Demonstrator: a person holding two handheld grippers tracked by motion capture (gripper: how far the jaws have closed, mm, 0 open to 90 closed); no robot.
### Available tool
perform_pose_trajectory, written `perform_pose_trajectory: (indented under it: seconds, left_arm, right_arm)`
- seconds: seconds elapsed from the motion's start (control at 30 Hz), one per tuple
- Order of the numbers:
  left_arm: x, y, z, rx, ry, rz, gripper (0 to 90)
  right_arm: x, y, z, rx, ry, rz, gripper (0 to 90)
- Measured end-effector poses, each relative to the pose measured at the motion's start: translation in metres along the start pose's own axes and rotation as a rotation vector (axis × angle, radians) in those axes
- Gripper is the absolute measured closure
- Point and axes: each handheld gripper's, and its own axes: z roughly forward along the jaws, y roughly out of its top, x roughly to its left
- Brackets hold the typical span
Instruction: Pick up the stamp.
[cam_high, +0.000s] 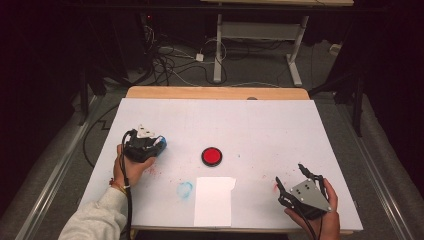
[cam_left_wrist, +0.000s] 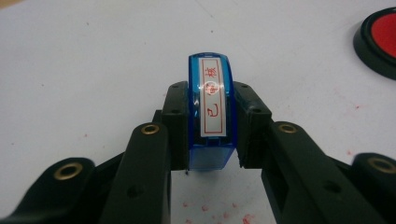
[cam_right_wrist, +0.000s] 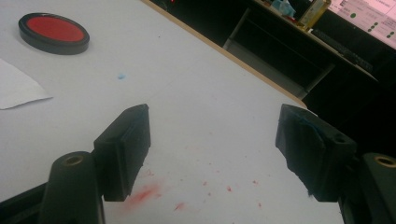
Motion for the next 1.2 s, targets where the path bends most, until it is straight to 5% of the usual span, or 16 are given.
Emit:
perform_pose_trajectory:
  seconds: [0.53, 1.2]
  left_arm:
    - [-0.009, 0.002, -0.031, -0.091, -0.030, 0.044, 68.2]
    - [-0.016, -0.001, -0.049, -0.157, -0.083, 0.059, 68.2]
  right_arm:
    - [-0.002, 0.000, -0.002, -0.017, -0.006, 0.003, 26.7]
    - [0.000, 0.002, 0.009, -0.011, 0.007, -0.003, 26.5]
